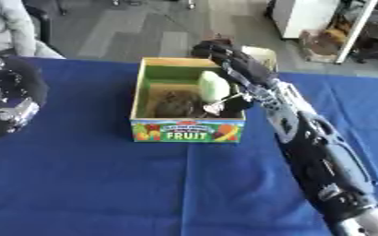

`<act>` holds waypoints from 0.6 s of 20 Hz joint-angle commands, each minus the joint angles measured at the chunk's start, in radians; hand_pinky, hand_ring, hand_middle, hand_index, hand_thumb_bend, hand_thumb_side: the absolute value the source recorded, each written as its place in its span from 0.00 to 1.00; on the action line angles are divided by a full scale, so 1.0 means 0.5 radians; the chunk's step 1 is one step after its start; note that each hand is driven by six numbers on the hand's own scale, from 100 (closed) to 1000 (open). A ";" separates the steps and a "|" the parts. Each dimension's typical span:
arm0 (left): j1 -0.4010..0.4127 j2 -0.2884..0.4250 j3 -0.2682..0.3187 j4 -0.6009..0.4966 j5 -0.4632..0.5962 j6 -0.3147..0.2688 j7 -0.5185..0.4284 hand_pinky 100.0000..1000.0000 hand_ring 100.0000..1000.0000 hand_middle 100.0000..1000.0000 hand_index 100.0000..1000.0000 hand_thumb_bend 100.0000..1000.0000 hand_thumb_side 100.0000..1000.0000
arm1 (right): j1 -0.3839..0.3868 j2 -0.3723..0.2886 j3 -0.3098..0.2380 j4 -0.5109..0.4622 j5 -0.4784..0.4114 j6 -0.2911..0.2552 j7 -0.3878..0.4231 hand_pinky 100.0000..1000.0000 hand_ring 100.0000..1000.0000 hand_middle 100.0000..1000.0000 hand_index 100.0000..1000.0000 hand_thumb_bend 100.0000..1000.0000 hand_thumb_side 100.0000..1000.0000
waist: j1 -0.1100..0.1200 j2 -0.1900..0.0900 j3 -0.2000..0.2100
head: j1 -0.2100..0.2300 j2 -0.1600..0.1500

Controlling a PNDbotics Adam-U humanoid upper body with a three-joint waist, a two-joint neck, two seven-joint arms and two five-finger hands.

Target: Pick up objects on the table and place them in the box.

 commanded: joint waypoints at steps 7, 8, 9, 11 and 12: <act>0.066 0.039 0.053 -0.033 -0.025 -0.003 0.043 0.47 0.41 0.46 0.60 0.16 0.00 | 0.053 -0.088 0.071 -0.270 -0.174 0.032 -0.275 0.92 0.98 0.89 0.92 0.40 0.05 | 0.005 -0.036 -0.110 | 0.073 -0.009; 0.082 0.041 0.060 -0.029 -0.019 -0.007 0.051 0.47 0.41 0.46 0.60 0.16 0.01 | 0.085 -0.106 0.094 -0.333 -0.285 0.035 -0.253 0.90 0.97 0.88 0.91 0.39 0.02 | 0.004 -0.036 -0.129 | 0.088 -0.006; 0.097 0.044 0.065 -0.024 -0.012 -0.012 0.057 0.47 0.42 0.46 0.60 0.16 0.01 | 0.127 -0.126 0.120 -0.400 -0.423 0.048 -0.211 0.87 0.94 0.84 0.88 0.29 0.00 | 0.002 -0.036 -0.146 | 0.102 0.000; 0.130 0.052 0.074 -0.011 0.003 -0.024 0.064 0.47 0.42 0.46 0.60 0.16 0.02 | 0.241 -0.179 0.174 -0.583 -0.786 0.112 -0.057 0.82 0.86 0.75 0.83 0.14 0.00 | -0.001 -0.038 -0.174 | 0.128 0.014; 0.148 0.056 0.082 -0.006 0.007 -0.032 0.070 0.47 0.42 0.46 0.60 0.16 0.02 | 0.319 -0.213 0.196 -0.723 -0.986 0.153 0.034 0.81 0.83 0.72 0.82 0.11 0.00 | -0.001 -0.038 -0.188 | 0.145 0.020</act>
